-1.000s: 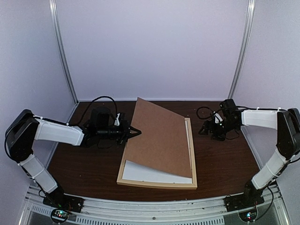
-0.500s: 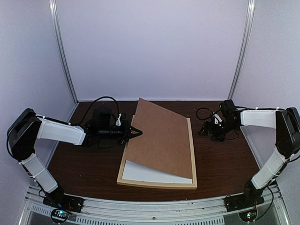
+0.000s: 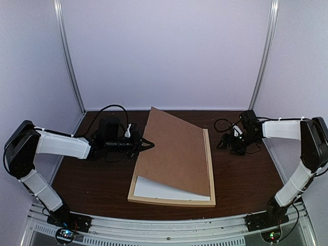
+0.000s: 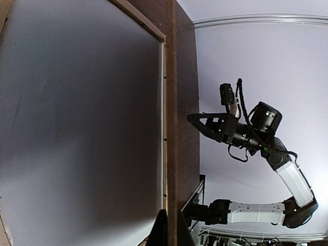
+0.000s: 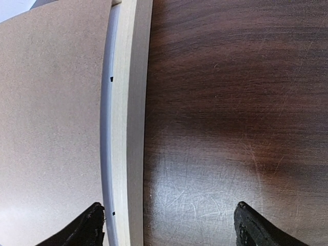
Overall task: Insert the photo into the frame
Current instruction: Place the backboard on the frame body.
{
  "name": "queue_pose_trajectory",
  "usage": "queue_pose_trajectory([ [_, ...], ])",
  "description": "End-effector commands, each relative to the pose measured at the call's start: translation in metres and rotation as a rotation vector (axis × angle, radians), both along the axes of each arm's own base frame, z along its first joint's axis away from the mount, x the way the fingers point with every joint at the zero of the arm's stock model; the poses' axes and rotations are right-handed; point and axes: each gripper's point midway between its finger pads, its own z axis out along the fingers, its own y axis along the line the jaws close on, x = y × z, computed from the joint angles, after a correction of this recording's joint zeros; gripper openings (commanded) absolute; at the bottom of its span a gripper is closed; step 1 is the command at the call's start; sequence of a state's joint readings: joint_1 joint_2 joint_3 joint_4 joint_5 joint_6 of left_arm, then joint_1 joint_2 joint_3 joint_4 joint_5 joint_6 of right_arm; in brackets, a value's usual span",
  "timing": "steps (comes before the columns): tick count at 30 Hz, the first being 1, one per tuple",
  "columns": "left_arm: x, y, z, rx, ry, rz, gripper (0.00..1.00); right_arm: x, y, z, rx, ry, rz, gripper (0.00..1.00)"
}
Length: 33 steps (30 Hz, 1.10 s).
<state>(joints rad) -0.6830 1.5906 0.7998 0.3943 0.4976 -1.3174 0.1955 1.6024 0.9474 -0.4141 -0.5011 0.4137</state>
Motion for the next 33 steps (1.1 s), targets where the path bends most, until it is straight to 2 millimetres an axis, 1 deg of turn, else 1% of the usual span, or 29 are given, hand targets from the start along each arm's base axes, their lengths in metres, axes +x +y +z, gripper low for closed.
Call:
queue_pose_trajectory([
  [1, -0.005, -0.006, 0.041, -0.090, -0.120, -0.034, 0.00, 0.000, 0.000, -0.005, 0.007, 0.001, 0.011, 0.87],
  [7, -0.008, -0.006, 0.037, -0.081, -0.116, -0.040, 0.00, -0.001, 0.000, -0.007, 0.007, 0.005, 0.013, 0.87],
  [20, -0.009, -0.006, 0.030, -0.066, -0.104, -0.037, 0.00, -0.001, 0.001, -0.009, 0.012, 0.011, 0.017, 0.87],
  [29, -0.006, -0.009, 0.026, -0.050, -0.116, -0.047, 0.00, 0.000, 0.002, -0.010, 0.014, 0.014, 0.020, 0.87],
  [33, -0.005, -0.010, 0.019, -0.045, -0.108, -0.052, 0.00, 0.000, 0.002, -0.010, 0.014, 0.015, 0.021, 0.86],
])
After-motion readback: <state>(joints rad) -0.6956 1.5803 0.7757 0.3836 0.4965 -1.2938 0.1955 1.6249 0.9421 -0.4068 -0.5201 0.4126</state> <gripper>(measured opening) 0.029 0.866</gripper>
